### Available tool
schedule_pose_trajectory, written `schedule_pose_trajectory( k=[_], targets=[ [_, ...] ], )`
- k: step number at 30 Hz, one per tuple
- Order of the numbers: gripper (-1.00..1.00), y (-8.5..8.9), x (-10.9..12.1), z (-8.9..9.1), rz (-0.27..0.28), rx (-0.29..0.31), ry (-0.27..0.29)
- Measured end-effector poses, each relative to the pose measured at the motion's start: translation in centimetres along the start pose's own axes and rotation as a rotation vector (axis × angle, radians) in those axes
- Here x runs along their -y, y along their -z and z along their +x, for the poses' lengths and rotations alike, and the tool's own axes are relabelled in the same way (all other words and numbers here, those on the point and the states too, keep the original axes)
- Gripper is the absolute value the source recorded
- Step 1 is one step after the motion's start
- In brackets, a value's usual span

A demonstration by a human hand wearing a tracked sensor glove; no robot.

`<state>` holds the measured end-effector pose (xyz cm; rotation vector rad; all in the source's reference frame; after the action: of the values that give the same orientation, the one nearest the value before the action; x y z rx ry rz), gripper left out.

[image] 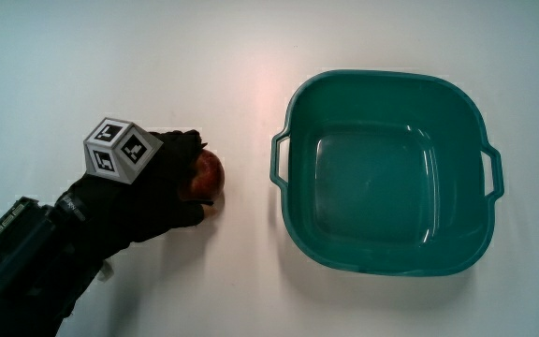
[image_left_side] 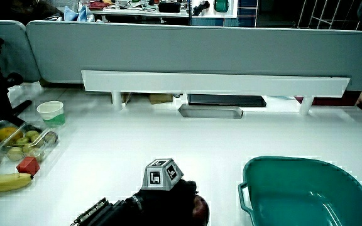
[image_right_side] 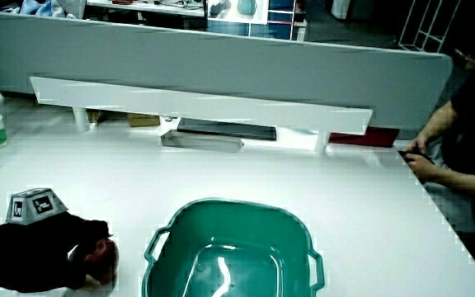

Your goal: Pick apple from desk

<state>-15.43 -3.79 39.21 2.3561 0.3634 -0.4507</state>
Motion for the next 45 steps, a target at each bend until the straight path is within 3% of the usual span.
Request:
schedule_pose_trajectory(
  k=[14, 25, 30, 34, 38, 40, 41, 42, 44, 45],
  targets=[
    [1.00, 0.3, 0.1, 0.0, 0.037, 0.005, 0.036],
    [1.00, 0.0, 0.2, 0.4, 0.070, -0.015, 0.066],
    [1.00, -1.2, 0.7, 1.0, 0.101, -0.011, 0.075],
    [1.00, -2.7, 1.4, 2.1, 0.154, -0.008, 0.117],
    [1.00, -4.2, 2.1, 3.6, 0.155, 0.045, 0.128],
    [1.00, -4.5, 1.9, 4.0, 0.166, 0.096, 0.164],
    [1.00, -4.8, 2.0, 4.5, 0.171, 0.079, 0.181],
    [1.00, -4.7, 1.8, 4.6, 0.162, 0.143, 0.184],
    [1.00, -4.8, 1.5, 5.3, 0.146, 0.197, 0.207],
    [1.00, -5.0, 1.5, 5.8, 0.126, 0.186, 0.170]
  ],
)
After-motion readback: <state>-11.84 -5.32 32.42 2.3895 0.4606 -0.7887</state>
